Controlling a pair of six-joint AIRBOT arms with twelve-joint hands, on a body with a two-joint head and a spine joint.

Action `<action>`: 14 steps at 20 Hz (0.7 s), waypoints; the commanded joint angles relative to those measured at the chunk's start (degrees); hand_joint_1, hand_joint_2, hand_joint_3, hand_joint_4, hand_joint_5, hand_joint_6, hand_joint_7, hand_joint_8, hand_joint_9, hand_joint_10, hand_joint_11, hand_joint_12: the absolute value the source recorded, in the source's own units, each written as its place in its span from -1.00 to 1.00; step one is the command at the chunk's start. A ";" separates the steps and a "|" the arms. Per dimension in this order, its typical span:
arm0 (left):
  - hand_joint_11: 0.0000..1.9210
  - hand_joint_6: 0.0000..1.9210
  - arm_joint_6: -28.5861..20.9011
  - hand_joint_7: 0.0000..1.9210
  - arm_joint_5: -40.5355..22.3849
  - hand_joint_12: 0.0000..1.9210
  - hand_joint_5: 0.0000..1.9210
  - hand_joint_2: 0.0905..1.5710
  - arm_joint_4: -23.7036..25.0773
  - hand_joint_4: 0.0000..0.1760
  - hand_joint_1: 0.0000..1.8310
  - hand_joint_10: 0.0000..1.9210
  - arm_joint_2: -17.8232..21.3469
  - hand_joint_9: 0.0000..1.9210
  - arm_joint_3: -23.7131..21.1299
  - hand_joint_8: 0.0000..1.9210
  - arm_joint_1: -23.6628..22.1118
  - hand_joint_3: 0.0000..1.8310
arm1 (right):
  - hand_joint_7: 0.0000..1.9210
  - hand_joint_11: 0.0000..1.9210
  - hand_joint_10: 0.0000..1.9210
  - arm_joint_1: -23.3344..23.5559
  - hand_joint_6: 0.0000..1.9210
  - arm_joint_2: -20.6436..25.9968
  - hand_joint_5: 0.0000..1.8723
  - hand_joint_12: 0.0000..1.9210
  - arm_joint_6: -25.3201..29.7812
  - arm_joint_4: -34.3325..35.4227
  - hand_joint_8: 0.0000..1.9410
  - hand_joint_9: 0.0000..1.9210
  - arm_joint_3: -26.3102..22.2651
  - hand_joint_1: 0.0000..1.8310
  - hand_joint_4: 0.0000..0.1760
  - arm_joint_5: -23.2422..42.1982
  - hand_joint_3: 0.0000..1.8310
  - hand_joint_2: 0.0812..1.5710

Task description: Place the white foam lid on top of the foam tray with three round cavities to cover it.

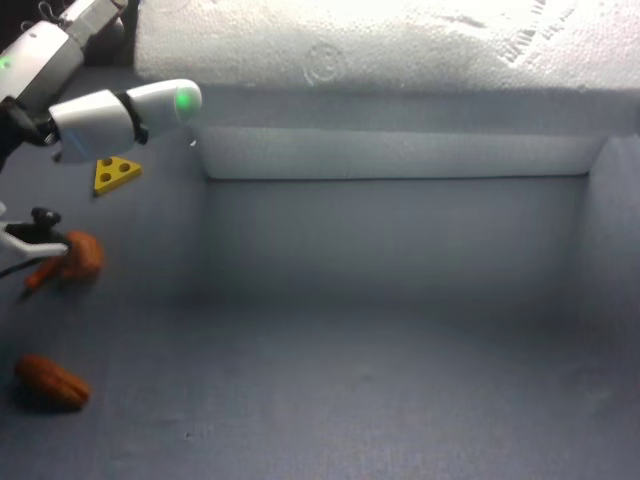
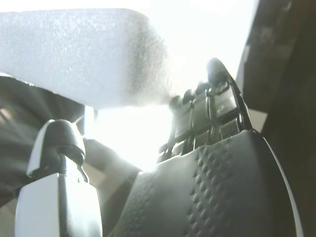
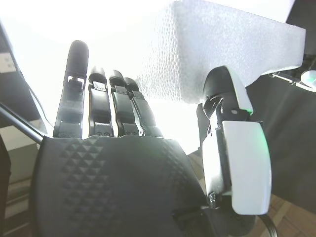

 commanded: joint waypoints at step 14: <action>-1.00 -1.00 -1.93 -1.00 3.28 -0.70 -0.94 0.36 6.46 -0.92 -0.51 -1.00 -6.27 -1.00 7.54 -1.00 -7.68 -1.00 | -1.00 -1.00 -1.00 10.94 -1.00 -3.84 -1.00 -1.00 -4.07 -3.35 -1.00 -1.00 7.50 -0.41 -1.00 -6.65 -1.00 0.53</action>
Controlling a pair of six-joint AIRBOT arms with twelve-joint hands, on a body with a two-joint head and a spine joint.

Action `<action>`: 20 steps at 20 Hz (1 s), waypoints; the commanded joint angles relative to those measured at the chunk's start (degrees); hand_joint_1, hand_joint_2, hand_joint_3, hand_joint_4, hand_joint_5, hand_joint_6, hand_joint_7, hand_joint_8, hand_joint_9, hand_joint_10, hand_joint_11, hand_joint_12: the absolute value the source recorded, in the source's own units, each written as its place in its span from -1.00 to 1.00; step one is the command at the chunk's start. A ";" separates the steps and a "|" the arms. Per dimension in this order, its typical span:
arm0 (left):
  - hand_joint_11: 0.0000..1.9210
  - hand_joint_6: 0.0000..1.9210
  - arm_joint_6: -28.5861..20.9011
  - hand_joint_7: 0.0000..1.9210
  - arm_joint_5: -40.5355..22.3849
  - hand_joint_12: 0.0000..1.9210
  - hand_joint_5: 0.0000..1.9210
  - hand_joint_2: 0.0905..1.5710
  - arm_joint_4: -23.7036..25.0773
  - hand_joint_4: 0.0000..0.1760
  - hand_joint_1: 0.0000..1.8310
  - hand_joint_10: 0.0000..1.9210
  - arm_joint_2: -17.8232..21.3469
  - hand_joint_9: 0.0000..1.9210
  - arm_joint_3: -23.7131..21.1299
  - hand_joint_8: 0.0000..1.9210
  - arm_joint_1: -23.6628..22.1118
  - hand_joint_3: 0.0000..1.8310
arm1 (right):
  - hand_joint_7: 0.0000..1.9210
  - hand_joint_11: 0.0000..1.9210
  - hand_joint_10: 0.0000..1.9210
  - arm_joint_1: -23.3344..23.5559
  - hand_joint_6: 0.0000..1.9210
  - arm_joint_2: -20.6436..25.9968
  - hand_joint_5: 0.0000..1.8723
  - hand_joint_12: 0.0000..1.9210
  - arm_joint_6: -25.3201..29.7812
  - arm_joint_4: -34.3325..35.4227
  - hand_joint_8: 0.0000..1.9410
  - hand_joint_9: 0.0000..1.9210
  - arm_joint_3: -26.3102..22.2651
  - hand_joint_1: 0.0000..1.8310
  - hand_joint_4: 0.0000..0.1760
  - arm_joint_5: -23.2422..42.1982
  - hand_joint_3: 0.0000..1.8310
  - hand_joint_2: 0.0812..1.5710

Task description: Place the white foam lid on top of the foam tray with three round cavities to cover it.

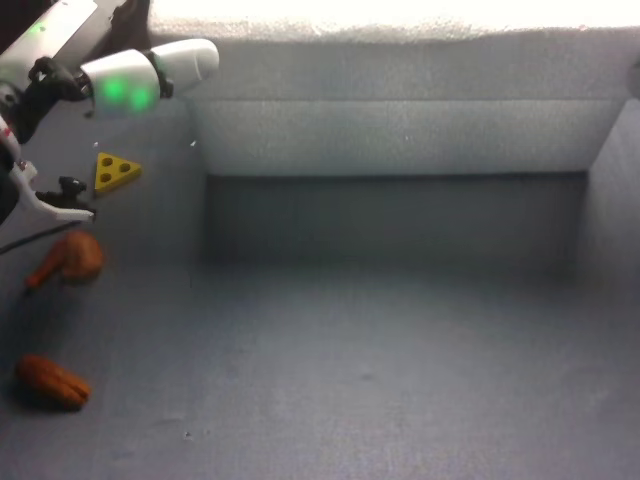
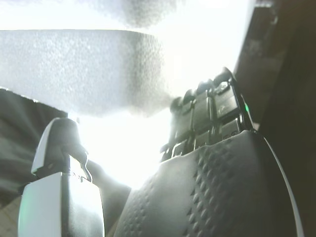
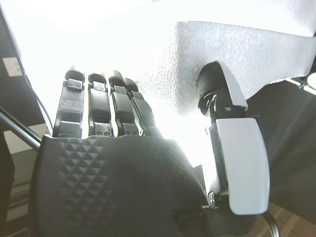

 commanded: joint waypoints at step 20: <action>-1.00 -1.00 4.05 -1.00 1.03 0.12 -1.00 0.26 0.97 -0.50 -0.59 -1.00 -1.51 -1.00 2.89 -1.00 -0.50 -1.00 | -1.00 -1.00 -1.00 5.43 -1.00 -1.76 -1.00 -1.00 -11.16 2.68 -1.00 -1.00 4.59 -0.49 -1.00 -5.64 -1.00 0.43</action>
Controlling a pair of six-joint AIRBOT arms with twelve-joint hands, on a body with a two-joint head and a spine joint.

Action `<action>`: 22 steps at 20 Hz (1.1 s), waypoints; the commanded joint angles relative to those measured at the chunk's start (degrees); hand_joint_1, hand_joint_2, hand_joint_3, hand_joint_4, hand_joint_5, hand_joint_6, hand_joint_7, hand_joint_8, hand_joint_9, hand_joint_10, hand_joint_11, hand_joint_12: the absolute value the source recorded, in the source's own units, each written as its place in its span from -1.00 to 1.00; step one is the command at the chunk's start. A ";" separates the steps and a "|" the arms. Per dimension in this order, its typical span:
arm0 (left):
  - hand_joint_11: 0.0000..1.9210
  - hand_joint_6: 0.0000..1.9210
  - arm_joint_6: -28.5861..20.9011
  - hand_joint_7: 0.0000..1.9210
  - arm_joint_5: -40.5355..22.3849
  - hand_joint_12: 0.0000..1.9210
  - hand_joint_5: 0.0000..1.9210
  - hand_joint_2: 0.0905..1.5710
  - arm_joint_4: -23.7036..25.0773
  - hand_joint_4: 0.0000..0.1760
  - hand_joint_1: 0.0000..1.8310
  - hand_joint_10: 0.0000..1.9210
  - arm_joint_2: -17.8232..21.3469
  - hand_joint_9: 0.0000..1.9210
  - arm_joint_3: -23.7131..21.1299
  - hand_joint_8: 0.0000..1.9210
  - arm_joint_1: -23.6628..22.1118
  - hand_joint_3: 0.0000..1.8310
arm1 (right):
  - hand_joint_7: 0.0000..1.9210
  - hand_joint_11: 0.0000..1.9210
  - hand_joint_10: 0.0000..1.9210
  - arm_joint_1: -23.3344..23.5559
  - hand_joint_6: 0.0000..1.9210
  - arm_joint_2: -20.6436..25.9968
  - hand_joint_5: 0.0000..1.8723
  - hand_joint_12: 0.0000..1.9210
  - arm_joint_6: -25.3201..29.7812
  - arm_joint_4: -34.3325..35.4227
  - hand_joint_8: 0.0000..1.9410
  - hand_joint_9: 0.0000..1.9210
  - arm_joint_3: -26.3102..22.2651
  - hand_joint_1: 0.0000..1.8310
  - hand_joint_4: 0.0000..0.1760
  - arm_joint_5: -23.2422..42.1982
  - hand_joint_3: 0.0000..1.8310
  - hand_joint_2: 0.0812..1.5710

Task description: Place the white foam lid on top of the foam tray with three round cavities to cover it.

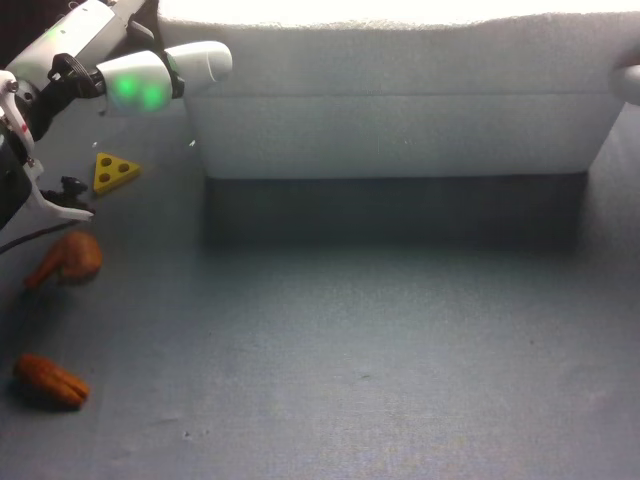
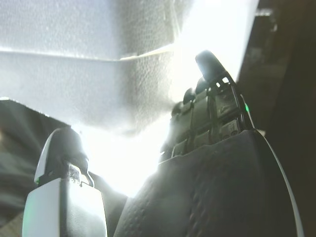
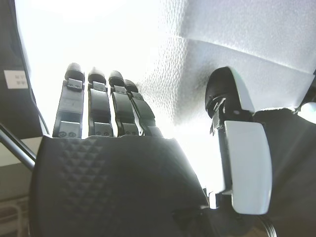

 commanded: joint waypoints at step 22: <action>-1.00 -1.00 3.21 -1.00 -4.33 0.28 -1.00 0.22 -3.68 -0.54 -0.60 -0.98 2.22 -0.93 0.72 -1.00 0.79 -1.00 | -1.00 -1.00 -0.99 6.34 -1.00 5.35 -1.00 0.13 -14.74 4.73 -1.00 -0.99 -4.86 -0.49 -1.00 3.93 -1.00 0.60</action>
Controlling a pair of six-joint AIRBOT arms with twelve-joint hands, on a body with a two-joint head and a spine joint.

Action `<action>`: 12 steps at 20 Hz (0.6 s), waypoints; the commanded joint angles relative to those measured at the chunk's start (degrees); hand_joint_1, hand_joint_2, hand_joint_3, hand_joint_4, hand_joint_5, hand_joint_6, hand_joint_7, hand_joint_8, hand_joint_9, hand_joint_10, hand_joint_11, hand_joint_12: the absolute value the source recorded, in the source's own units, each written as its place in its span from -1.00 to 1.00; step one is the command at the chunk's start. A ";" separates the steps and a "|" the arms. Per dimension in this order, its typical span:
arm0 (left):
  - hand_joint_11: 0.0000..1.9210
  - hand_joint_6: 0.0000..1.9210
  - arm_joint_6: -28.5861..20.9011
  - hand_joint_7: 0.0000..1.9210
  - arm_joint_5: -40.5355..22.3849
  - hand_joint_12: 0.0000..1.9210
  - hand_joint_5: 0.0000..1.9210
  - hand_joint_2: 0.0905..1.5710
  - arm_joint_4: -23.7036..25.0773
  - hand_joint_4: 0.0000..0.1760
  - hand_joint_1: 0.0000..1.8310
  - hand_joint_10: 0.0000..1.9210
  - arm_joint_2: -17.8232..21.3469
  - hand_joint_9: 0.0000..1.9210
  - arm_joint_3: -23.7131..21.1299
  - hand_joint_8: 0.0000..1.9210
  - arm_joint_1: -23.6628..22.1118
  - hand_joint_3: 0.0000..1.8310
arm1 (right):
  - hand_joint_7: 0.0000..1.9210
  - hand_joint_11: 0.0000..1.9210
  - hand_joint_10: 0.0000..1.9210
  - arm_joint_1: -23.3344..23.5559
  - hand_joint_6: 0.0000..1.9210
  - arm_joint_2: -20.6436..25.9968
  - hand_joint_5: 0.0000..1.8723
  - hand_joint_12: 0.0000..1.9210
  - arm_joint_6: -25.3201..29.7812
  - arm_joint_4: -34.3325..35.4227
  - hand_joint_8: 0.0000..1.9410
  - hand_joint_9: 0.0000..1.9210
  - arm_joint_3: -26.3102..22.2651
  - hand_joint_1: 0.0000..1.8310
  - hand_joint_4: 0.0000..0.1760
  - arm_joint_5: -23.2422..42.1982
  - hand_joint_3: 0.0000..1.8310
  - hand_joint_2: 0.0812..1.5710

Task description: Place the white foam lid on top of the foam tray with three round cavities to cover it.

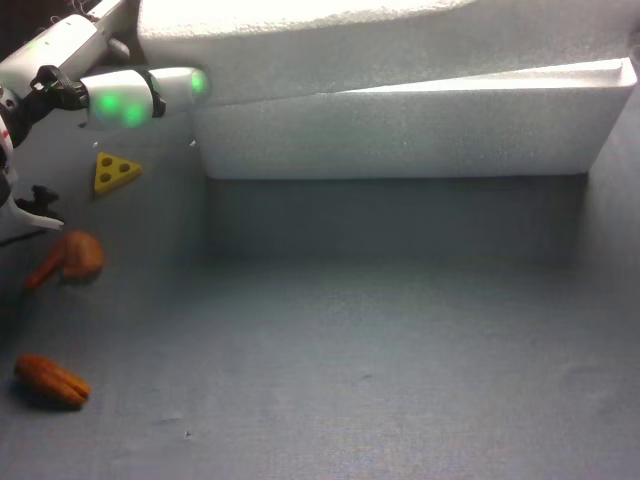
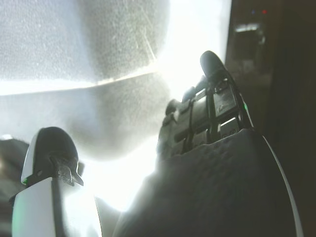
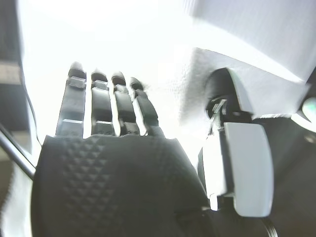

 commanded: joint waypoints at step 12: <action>-1.00 -1.00 -1.42 -1.00 -6.47 -0.37 -1.00 0.30 2.08 -0.91 -0.53 -1.00 -0.77 -1.00 0.99 -1.00 -2.07 -1.00 | -1.00 -1.00 -1.00 0.39 -1.00 3.04 -1.00 -1.00 -3.98 2.62 -1.00 -1.00 -0.94 -0.62 -1.00 6.34 -0.99 0.62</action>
